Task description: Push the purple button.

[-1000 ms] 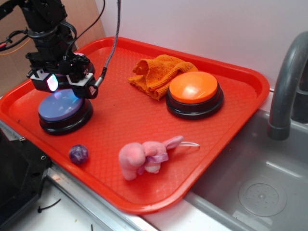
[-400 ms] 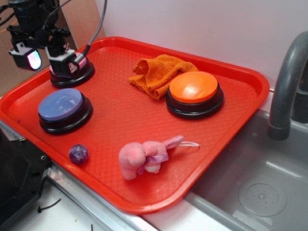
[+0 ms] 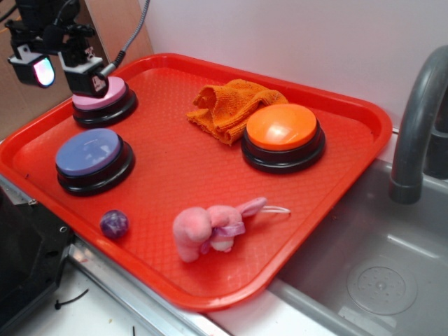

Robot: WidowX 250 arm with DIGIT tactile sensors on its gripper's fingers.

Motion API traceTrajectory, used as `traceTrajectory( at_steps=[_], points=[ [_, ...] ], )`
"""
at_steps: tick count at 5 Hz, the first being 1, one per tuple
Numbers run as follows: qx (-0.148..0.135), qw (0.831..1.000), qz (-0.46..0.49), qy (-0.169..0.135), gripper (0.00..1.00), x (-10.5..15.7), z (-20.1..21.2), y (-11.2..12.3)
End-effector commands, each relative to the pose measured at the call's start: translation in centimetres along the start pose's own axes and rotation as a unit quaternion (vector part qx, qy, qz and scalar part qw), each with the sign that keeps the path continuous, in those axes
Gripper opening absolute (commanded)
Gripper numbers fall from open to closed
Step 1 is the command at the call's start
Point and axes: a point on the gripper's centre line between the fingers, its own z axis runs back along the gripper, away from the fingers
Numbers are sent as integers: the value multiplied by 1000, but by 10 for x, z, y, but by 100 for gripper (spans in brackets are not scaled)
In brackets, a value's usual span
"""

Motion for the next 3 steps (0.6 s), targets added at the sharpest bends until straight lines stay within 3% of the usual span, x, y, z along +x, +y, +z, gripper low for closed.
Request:
traceTrajectory(
  at_steps=[1, 3],
  points=[
    [7, 999, 4, -40, 100, 5, 24, 5],
    [-5, 997, -18, -80, 100, -2, 45, 2]
  ],
)
